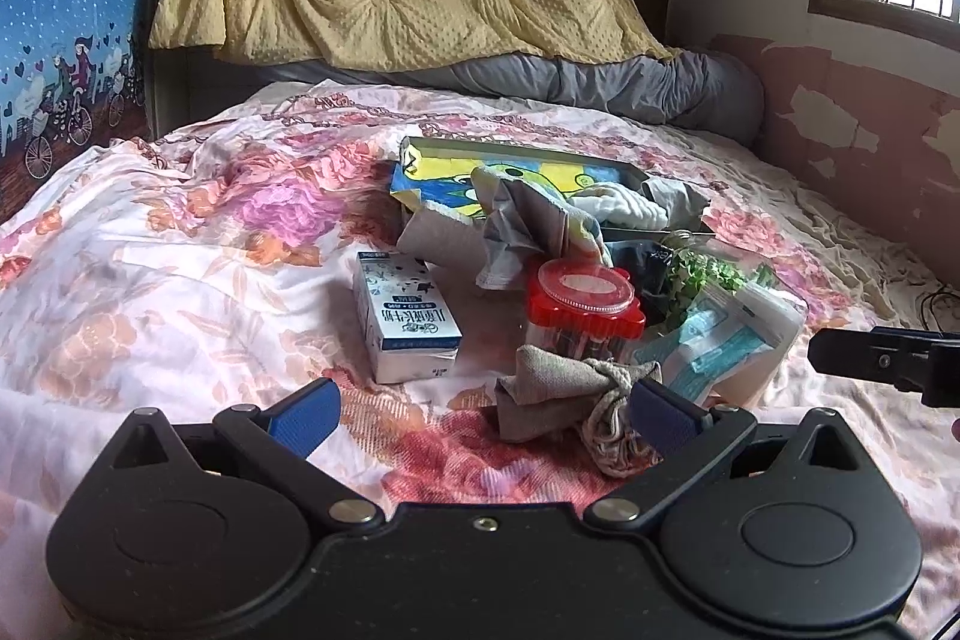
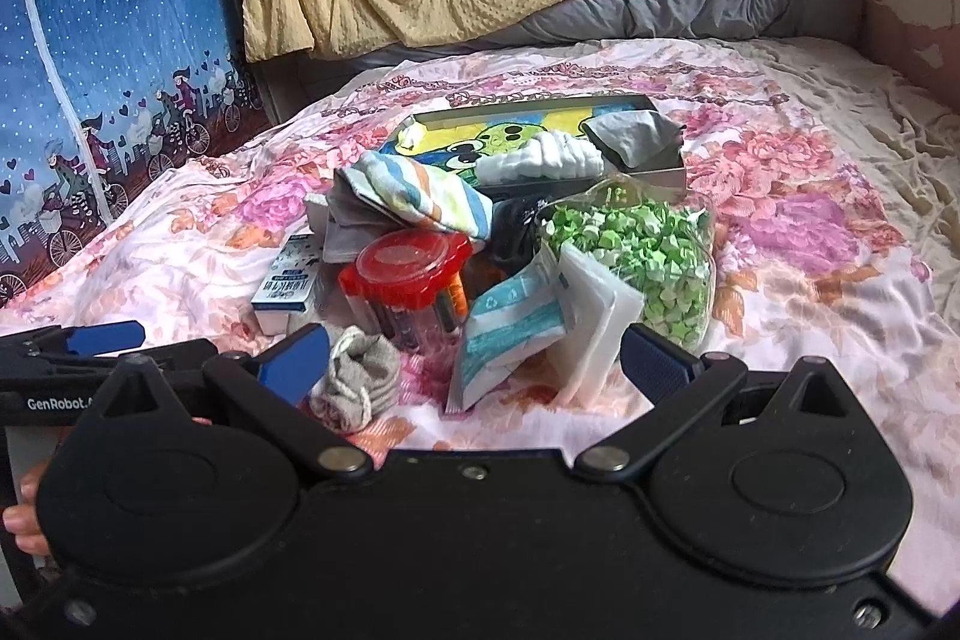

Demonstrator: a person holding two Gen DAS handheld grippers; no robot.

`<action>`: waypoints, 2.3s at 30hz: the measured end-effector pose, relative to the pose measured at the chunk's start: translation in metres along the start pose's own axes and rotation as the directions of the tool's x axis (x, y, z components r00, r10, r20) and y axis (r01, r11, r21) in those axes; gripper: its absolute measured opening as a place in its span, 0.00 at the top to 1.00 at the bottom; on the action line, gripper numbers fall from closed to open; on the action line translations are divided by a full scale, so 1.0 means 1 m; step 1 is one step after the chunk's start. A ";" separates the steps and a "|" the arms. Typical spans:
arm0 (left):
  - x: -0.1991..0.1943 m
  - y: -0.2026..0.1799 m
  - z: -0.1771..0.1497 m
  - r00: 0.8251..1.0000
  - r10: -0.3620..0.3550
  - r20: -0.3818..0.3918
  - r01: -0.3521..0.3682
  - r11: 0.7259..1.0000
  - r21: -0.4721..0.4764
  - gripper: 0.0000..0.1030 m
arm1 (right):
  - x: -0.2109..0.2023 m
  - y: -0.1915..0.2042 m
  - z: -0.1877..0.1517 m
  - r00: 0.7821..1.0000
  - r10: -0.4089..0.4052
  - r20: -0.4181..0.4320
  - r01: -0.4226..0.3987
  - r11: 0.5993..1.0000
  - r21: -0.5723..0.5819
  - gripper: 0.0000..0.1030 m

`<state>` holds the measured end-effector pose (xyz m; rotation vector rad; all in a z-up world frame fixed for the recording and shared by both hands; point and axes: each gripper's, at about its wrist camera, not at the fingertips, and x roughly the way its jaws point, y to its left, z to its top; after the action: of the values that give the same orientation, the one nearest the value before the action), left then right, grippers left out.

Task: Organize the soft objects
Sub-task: 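Grasp the grey sock with the left tool while the right tool grasps the blue-white tissue packet, then carry the sock and packet into the frog tray and open both tools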

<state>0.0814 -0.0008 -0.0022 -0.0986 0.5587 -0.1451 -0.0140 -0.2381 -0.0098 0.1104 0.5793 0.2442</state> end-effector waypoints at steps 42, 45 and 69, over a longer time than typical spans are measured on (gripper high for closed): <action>0.107 0.009 0.026 0.941 -0.227 -0.251 0.196 0.970 -0.143 0.22 | 0.090 -0.027 0.011 0.959 0.170 -0.227 -0.161 0.985 0.061 0.34; 0.106 0.007 0.023 0.937 -0.238 -0.254 0.205 0.967 -0.149 0.26 | 0.094 -0.026 0.011 0.961 0.169 -0.221 -0.157 0.985 0.069 0.38; 0.094 -0.021 0.024 0.951 -0.212 -0.227 0.191 0.975 -0.112 0.82 | 0.104 -0.028 0.008 0.966 0.152 -0.208 -0.134 0.986 0.101 0.92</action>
<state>0.1712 -0.0354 -0.0281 -0.2272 0.7946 -0.3345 0.0805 -0.2380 -0.0628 0.2115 0.7992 0.3749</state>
